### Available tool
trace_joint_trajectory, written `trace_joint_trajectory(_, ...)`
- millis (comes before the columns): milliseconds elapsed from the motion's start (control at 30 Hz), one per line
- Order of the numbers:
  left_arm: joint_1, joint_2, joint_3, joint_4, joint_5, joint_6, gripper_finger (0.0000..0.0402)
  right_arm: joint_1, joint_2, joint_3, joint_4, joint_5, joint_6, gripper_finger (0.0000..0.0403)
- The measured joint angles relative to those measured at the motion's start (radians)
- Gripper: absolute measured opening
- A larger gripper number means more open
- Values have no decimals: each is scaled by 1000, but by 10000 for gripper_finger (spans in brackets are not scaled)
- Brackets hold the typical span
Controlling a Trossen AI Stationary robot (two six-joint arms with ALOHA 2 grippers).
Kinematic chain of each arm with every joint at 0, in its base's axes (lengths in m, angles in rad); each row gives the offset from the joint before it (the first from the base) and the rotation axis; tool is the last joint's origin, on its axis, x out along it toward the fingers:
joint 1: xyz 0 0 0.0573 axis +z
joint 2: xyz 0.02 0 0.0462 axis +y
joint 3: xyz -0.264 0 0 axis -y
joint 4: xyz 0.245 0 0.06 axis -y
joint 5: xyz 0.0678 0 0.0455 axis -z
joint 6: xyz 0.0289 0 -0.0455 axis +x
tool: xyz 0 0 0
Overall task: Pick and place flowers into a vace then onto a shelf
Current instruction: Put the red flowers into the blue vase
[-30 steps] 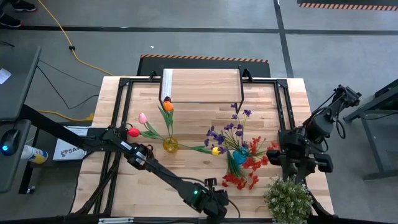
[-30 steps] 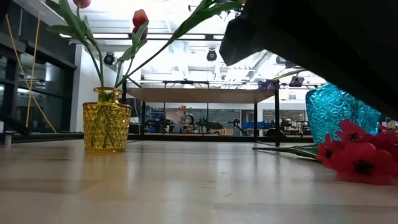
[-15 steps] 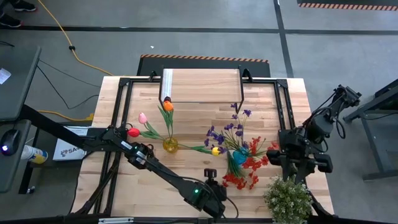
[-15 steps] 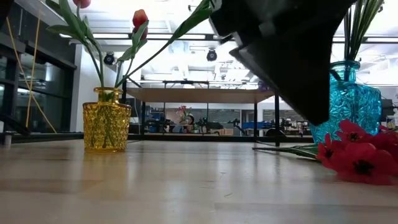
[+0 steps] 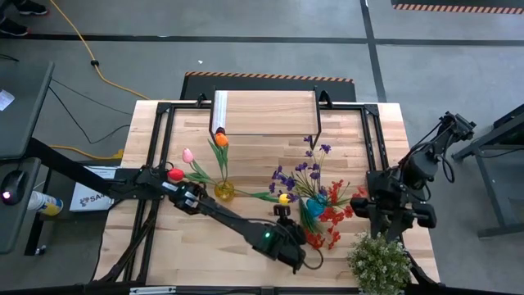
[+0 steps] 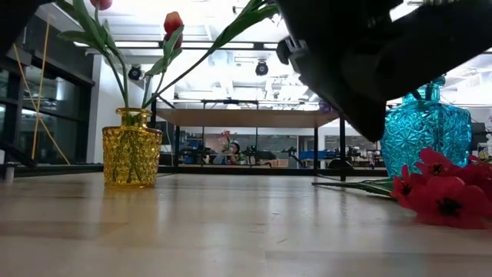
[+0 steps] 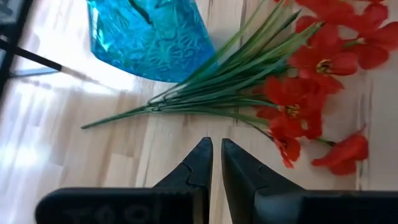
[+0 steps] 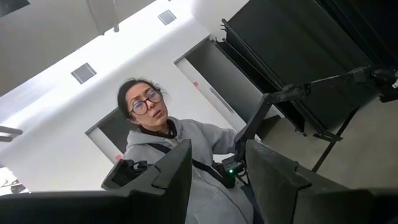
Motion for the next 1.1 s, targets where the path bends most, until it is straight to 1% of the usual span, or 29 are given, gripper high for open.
trace_joint_trajectory(67, 11, 0, 0, -2, 15, 0, 73, 0, 0, 0, -8, 0, 0, 142)
trace_joint_trajectory(167, 28, 0, 0, 2, 16, -2, 97, 0, 0, 0, -18, 1, 1, 142)
trace_joint_trajectory(267, 41, 0, 0, 19, 17, -17, 135, 0, 0, 0, -28, 3, 9, 142)
trace_joint_trajectory(500, 65, 0, 0, 67, 57, -24, 238, 0, 0, 0, -28, 3, 11, 142)
trace_joint_trajectory(667, 67, 0, 0, 99, 59, -10, 284, 0, 0, 0, -28, 3, 19, 142)
trace_joint_trajectory(767, 65, 0, 0, 138, 59, -3, 297, 0, 0, 0, -28, 3, 20, 142)
trace_joint_trajectory(833, 64, 0, 0, 153, 58, 34, 298, 0, 0, 0, -28, 3, 19, 142)
trace_joint_trajectory(1033, 64, 34, 0, 163, 84, 118, 281, 0, 0, 0, -31, 2, 19, 142)
trace_joint_trajectory(1100, 64, 37, 0, 134, 83, 146, 273, 0, 0, 0, -33, 2, 20, 142)
